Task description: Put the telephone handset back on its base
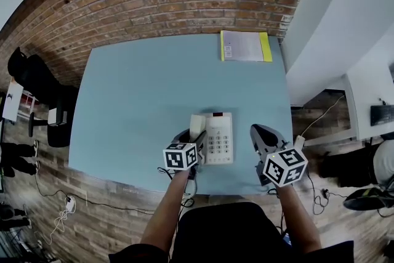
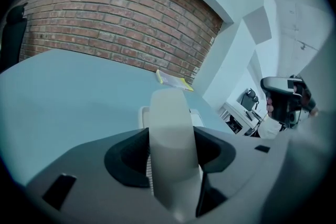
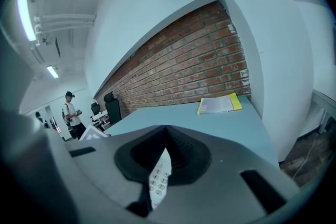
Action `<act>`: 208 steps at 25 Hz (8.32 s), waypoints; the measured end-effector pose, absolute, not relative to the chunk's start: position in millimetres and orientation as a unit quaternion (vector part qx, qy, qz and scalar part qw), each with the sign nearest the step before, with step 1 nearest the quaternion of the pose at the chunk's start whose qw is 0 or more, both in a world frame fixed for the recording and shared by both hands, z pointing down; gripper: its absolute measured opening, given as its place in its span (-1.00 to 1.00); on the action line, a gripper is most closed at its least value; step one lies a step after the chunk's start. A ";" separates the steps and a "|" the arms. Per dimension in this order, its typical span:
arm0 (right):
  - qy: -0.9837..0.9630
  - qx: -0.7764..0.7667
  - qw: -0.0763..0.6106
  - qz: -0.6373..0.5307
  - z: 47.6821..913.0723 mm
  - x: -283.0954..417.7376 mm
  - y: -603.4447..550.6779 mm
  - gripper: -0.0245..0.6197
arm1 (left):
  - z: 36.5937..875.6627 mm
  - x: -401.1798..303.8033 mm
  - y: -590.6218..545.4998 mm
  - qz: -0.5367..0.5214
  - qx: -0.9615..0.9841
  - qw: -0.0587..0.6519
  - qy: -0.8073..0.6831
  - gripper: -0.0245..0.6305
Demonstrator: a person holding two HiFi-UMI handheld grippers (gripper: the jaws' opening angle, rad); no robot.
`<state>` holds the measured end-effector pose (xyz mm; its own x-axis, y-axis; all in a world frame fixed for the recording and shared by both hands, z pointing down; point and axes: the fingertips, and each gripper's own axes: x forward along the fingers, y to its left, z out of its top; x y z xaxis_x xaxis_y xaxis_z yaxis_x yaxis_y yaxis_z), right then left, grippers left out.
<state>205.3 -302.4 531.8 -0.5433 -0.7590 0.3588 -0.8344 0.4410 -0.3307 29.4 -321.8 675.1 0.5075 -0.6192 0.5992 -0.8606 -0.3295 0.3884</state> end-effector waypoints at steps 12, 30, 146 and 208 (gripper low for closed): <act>-0.868 0.437 0.077 0.221 519.7 174.9 -303.9 -0.89 | 681.0 26.3 -321.8 0.172 0.786 0.357 -0.475 -0.20; -0.887 0.407 0.077 0.202 507.7 141.5 -295.9 -0.89 | 686.9 27.2 -325.0 0.177 0.776 0.360 -0.486 -0.20; -0.837 0.516 0.024 0.181 450.8 74.0 -214.5 -0.89 | 482.6 -26.8 -227.4 0.073 0.915 0.159 -0.364 -0.90; -0.807 0.570 0.001 0.155 427.1 40.4 -126.5 -0.89 | 444.1 -67.2 -128.5 0.033 0.950 0.143 -0.277 -0.90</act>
